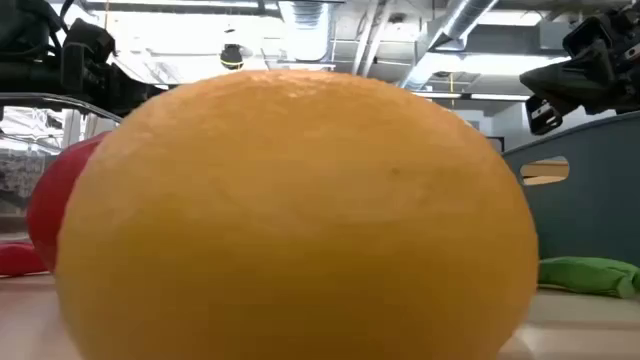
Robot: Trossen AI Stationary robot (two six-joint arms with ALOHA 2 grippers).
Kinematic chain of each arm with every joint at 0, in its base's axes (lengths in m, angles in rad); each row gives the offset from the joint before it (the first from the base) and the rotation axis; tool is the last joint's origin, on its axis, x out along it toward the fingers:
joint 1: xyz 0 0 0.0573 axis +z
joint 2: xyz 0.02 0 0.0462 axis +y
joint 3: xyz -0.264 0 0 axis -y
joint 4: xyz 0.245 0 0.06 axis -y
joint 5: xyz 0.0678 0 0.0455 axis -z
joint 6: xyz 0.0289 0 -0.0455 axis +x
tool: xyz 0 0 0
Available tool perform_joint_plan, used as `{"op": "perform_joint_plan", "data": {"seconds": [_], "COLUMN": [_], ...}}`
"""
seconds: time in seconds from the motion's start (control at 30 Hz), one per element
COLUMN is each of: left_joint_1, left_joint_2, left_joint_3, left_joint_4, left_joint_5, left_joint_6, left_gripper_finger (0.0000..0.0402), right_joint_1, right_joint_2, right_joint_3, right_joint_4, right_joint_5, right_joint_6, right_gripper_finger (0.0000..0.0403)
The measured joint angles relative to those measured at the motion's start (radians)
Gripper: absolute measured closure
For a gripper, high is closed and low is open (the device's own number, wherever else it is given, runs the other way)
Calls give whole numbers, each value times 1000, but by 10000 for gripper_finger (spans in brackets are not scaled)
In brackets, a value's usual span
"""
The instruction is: Sort produce into baskets
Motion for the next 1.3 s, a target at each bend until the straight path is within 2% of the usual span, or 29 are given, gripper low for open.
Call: {"op": "perform_joint_plan", "data": {"seconds": [1.3], "left_joint_1": [0], "left_joint_2": [0], "left_joint_3": [0], "left_joint_4": [0], "left_joint_5": [0], "left_joint_6": [0], "left_gripper_finger": [401], "right_joint_1": [0], "right_joint_2": [0], "right_joint_3": [0], "right_joint_4": [0], "right_joint_5": [0], "right_joint_6": [-22], "right_gripper_finger": [367]}}
